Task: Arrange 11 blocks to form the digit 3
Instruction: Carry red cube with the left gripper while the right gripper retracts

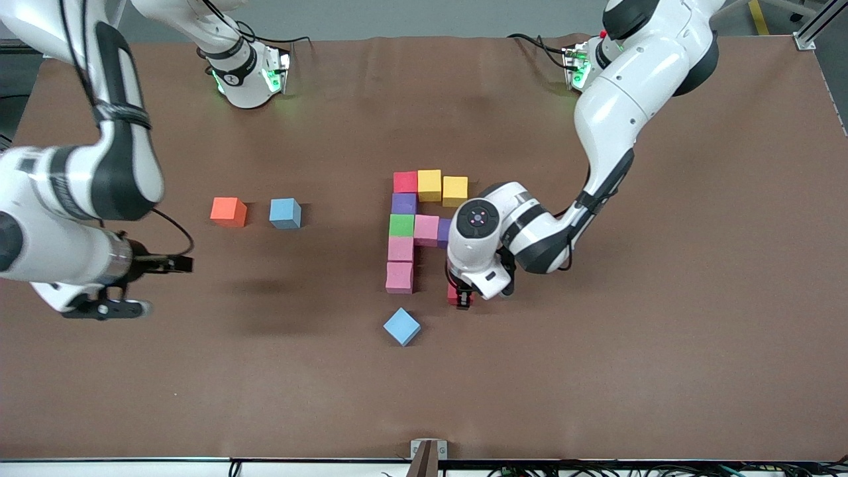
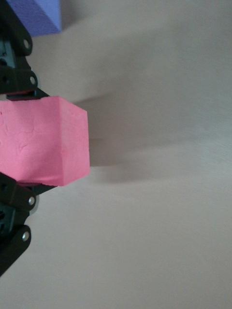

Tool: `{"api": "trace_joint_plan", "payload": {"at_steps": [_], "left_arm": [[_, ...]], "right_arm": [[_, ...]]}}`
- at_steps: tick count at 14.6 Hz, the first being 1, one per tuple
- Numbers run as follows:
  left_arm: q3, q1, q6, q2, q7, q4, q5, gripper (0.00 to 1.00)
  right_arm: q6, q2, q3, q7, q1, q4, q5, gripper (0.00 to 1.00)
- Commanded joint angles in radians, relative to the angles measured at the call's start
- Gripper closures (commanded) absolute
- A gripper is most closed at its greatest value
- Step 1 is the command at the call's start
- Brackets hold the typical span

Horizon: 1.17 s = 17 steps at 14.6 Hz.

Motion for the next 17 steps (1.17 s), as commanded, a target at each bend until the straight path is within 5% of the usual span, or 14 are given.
{"api": "trace_joint_plan", "payload": {"at_steps": [1,6,9,17], "left_arm": [[0.016,-0.042,0.016,0.018,-0.021,0.043,-0.018,0.73],[0.118,-0.148,0.100,0.046,-0.070,0.076,-0.035,0.73],[0.125,-0.168,0.131,0.064,-0.069,0.093,-0.043,0.73],[0.125,-0.189,0.142,0.066,-0.070,0.092,-0.043,0.73]], "right_arm": [[-0.031,-0.114,0.021,-0.023,-0.036,-0.071,-0.065,0.00],[-0.062,-0.142,0.021,-0.132,-0.111,-0.030,-0.072,0.00],[-0.083,-0.133,0.026,-0.126,-0.115,0.048,-0.073,0.00],[-0.108,-0.119,0.027,-0.122,-0.119,0.056,-0.068,0.00]]}}
